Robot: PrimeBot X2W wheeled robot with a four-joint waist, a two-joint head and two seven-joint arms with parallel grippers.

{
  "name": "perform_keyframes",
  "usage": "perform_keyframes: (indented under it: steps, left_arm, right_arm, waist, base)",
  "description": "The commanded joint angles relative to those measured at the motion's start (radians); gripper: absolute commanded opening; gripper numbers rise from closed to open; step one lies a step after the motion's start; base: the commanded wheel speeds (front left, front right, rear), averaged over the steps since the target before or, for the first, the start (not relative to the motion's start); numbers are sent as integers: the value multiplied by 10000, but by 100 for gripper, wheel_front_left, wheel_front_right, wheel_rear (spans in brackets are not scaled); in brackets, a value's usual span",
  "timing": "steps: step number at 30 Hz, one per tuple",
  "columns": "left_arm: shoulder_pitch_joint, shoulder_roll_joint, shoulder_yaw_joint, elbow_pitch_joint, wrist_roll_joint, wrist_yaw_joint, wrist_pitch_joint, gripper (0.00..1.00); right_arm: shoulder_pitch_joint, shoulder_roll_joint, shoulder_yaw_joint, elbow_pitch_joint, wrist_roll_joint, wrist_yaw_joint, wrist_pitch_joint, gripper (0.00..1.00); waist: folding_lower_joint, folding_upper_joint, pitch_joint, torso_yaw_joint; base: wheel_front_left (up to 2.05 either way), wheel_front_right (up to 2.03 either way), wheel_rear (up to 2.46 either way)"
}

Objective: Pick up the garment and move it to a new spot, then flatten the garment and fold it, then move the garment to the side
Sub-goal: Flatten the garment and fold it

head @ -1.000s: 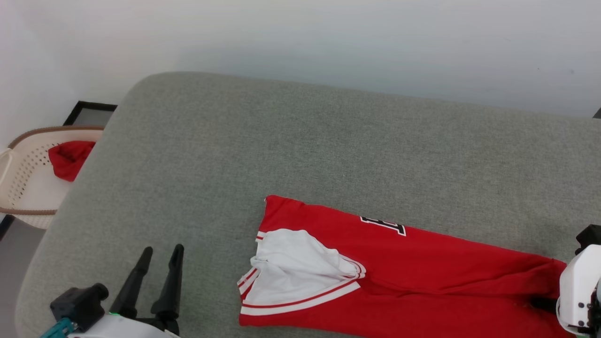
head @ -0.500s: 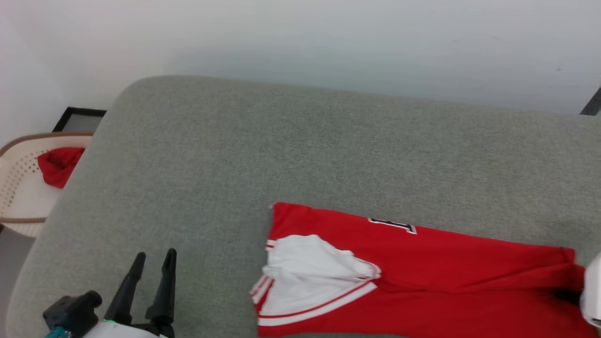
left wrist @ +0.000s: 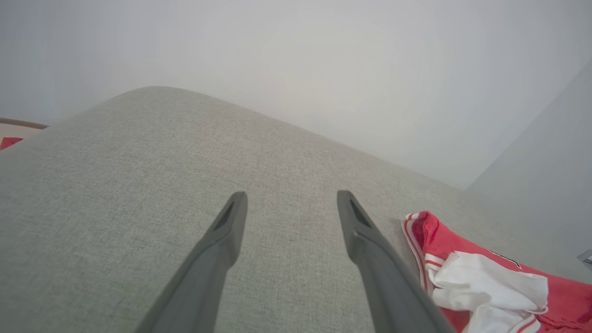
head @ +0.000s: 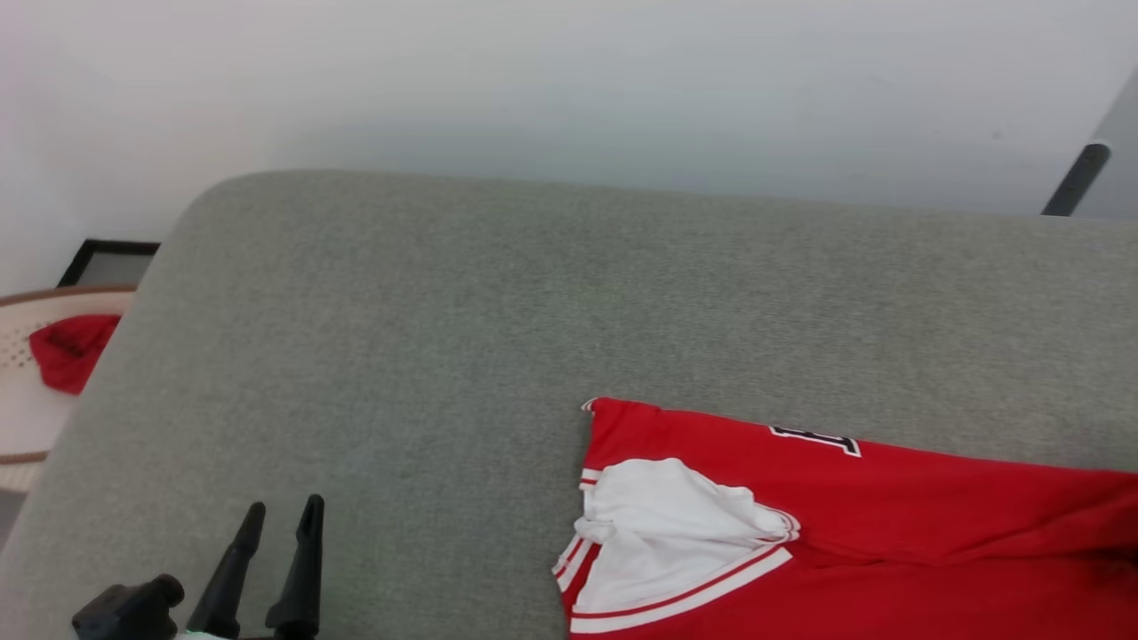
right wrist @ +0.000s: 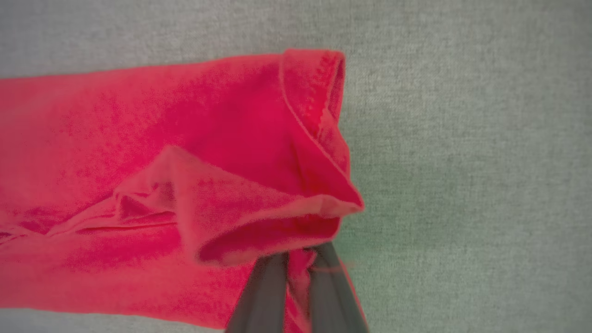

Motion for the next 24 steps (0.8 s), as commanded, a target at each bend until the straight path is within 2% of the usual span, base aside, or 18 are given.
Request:
perform_keyframes:
  steps: [1, 7, 15, 19, 24]
  left_arm:
    - [139, 25, 20, 10, -30, -40, -37, 100]
    - [221, 54, 1, 43, -121, -32, -1, 100]
    - [316, 8, -94, 57, -180, 15, 99, 100]
    - [275, -37, -227, 100, -169, 8, 129, 100]
    - [80, -84, -427, 166, -199, -23, 182, 100]
  right_arm:
    - [12, 11, 151, -331, 43, -15, 65, 0]
    - [179, 285, 342, -1540, 678, -13, 403, 0]
    - [569, 846, 955, -4181, 1105, -13, 1115, 0]
    - [529, 1579, 1354, -5081, 1023, -13, 1297, 0]
    - [217, 2558, 1929, -5433, 575, -13, 1283, 0]
  waist:
    - [0, -1, -131, -216]
    - [0, -1, -329, -456]
    - [0, -1, -606, -606]
    - [0, -1, -706, -486]
    - [0, -1, -743, -216]
  base:
    - [0, 0, 0]
    - [0, 0, 0]
    - [0, 0, 0]
    - [0, 0, 0]
    - [0, 0, 0]
